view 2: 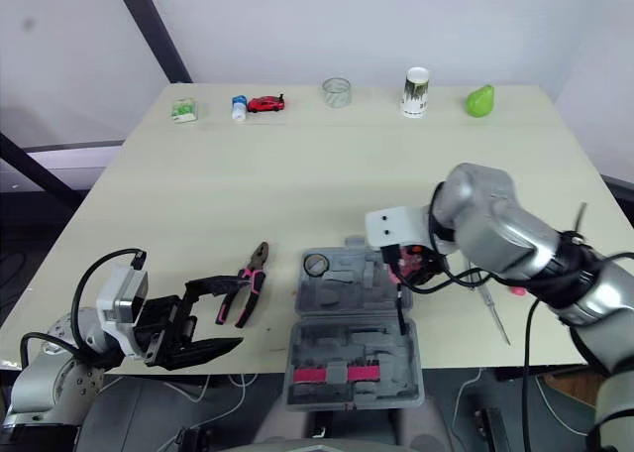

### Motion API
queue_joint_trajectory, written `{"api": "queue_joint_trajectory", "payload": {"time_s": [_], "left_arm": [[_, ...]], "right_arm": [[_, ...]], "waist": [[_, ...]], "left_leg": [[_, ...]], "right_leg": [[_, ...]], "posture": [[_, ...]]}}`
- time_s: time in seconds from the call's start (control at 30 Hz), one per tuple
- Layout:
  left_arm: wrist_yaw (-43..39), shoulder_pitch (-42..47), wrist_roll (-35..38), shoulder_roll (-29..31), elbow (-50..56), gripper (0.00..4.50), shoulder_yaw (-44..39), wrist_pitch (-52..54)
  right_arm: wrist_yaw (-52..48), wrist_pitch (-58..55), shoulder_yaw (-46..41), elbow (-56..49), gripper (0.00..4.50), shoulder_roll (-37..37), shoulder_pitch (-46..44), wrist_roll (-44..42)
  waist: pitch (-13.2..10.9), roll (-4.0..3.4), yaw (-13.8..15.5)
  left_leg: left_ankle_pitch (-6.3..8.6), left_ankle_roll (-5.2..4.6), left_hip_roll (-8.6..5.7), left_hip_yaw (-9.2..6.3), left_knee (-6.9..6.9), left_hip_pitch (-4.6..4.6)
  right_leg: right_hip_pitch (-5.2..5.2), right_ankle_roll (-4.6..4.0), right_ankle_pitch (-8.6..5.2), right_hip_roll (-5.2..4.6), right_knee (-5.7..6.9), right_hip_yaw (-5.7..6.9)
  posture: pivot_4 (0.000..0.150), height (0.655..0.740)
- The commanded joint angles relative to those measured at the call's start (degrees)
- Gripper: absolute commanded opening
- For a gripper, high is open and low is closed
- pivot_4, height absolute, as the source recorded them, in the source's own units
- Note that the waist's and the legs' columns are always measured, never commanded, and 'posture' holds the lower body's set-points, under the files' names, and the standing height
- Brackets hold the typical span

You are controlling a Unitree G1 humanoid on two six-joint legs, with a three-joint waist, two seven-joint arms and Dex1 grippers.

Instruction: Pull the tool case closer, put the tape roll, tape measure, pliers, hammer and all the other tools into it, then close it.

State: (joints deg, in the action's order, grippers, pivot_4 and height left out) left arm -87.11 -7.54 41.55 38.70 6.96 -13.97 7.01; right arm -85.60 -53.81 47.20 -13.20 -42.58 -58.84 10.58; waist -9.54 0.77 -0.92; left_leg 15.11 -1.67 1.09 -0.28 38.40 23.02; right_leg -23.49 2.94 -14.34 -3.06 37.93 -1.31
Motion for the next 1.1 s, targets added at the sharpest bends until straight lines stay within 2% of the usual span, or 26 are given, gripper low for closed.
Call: {"api": "queue_joint_trajectory", "payload": {"time_s": [0.03,0.3,0.73,0.97,1.03,1.1], "left_arm": [[-0.1,-0.2,-0.4,-0.9,-0.7,4.50,-0.6,-1.9],[0.5,1.2,-2.1,-2.9,-2.7,4.50,0.0,-4.7],[2.4,-0.3,-1.2,-2.1,-0.3,4.50,-1.2,-3.6],[3.5,-0.6,-1.1,-2.1,1.4,4.50,-0.7,-2.7],[3.6,-0.6,-1.1,-2.1,1.7,4.50,-0.6,-2.4],[3.6,-0.7,-1.1,-2.1,1.8,4.50,-0.5,-2.3]], "right_arm": [[-0.6,0.0,4.8,5.9,2.91,2.5,-4.0,3.0],[0.8,2.3,9.8,16.0,2.91,10.2,-4.7,5.1],[6.7,4.9,7.5,29.2,2.91,17.8,-5.9,6.6],[7.3,6.0,6.1,31.9,2.91,20.1,-5.9,6.1],[7.3,5.5,5.8,31.2,3.92,19.8,-5.7,6.3],[7.2,4.9,5.4,29.8,4.45,18.9,-5.6,6.4]], "waist": [[0.0,0.00,0.0],[0.0,-0.02,-0.2],[0.0,-0.03,-0.2],[0.0,-0.04,-0.3],[0.0,-0.04,-0.3],[0.0,-0.04,-0.3]], "left_leg": [[0.00,0.00,0.00,0.00,0.00,0.00],[0.00,0.01,-0.05,-0.08,-0.02,0.01],[0.00,0.02,-0.06,-0.09,-0.04,0.01],[0.00,0.02,-0.06,-0.10,-0.06,0.00],[0.00,0.02,-0.06,-0.09,-0.07,0.00],[0.00,0.02,-0.06,-0.09,-0.07,0.00]], "right_leg": [[0.00,0.00,0.00,0.00,0.00,0.00],[-0.01,0.01,0.02,0.01,0.06,0.06],[-0.02,0.00,0.02,-0.01,0.05,0.07],[-0.02,0.00,0.03,0.00,0.05,0.07],[-0.02,0.00,0.03,0.00,0.05,0.07],[-0.02,0.00,0.03,0.00,0.04,0.07]], "posture": [[0.150,0.7400],[0.150,0.7400],[0.150,0.7400],[0.150,0.7400],[0.150,0.7400],[0.150,0.7400]]}}
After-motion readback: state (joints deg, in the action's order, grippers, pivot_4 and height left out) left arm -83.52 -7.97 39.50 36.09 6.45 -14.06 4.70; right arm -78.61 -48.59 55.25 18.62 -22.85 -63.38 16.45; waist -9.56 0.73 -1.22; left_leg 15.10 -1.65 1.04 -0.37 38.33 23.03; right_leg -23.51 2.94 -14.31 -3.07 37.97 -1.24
